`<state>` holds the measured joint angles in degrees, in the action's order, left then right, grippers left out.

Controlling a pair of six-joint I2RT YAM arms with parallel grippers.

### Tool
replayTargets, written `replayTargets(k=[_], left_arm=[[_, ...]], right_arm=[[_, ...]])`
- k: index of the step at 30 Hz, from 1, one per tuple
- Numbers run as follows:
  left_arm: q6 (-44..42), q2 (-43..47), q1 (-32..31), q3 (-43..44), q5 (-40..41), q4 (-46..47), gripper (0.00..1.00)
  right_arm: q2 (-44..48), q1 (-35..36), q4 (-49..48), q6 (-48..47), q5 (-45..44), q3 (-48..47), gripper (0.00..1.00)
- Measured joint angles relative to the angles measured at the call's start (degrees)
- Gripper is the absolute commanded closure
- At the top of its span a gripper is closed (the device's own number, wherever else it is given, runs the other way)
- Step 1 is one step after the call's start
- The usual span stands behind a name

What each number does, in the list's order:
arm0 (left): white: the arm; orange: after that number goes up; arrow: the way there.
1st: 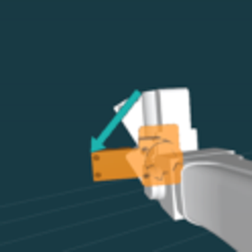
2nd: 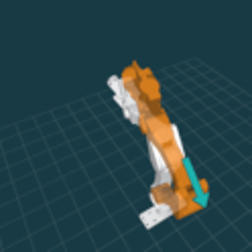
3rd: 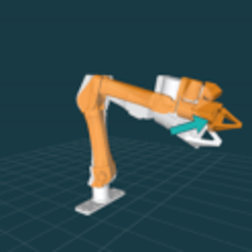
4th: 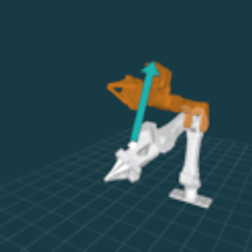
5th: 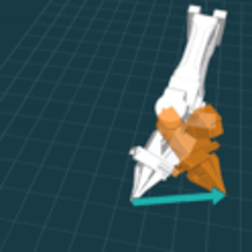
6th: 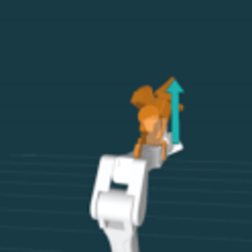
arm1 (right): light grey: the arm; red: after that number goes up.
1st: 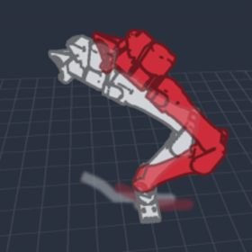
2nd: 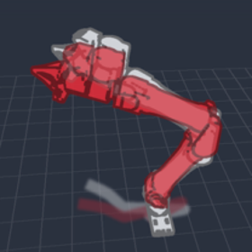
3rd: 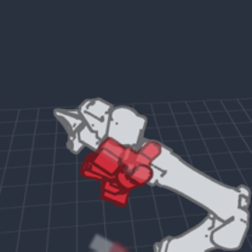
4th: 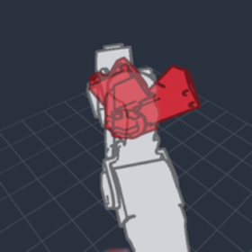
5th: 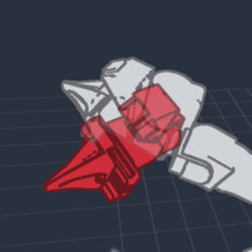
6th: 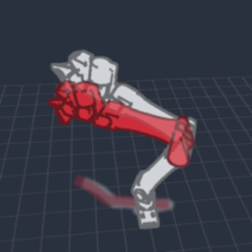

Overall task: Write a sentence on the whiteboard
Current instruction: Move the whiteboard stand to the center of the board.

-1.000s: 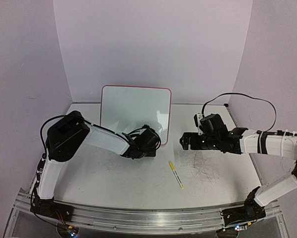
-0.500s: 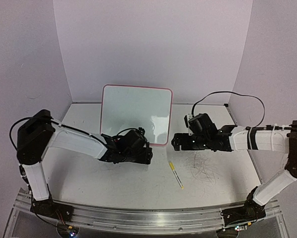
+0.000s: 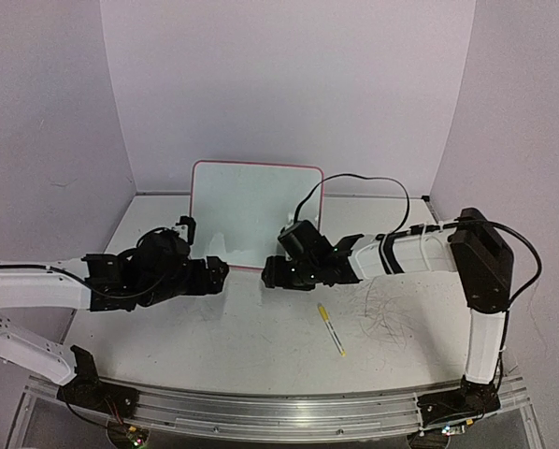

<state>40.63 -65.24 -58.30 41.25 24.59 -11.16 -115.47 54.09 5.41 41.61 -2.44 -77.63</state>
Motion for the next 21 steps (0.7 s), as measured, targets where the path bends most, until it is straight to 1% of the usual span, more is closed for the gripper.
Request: replayTargets(k=[2, 5, 14, 17, 21], left_arm=[[0.4, 3.39, 0.0, -1.45, 0.42, -0.37, 0.12], [1.0, 5.51, 0.0, -2.71, 0.71, -0.51, 0.12], [1.28, 7.26, 0.0, -4.34, 0.65, -1.48, 0.12], [1.28, 8.83, 0.0, -4.67, 0.6, -1.52, 0.12], [1.27, 11.32, -0.02, -5.43, 0.49, -1.49, 0.11]], right_arm=[[-1.77, -0.13, 0.35, 0.87, -0.69, -0.89, 0.36], [-4.01, -0.31, 1.68, 1.44, -1.99, -2.85, 0.36], [-10.66, -0.42, 4.27, 1.44, -7.17, -10.52, 0.39], [-13.08, -0.42, 5.97, 1.33, -9.33, -13.78, 0.42], [-14.24, -0.38, 7.93, 1.13, -11.35, -15.32, 0.49]])
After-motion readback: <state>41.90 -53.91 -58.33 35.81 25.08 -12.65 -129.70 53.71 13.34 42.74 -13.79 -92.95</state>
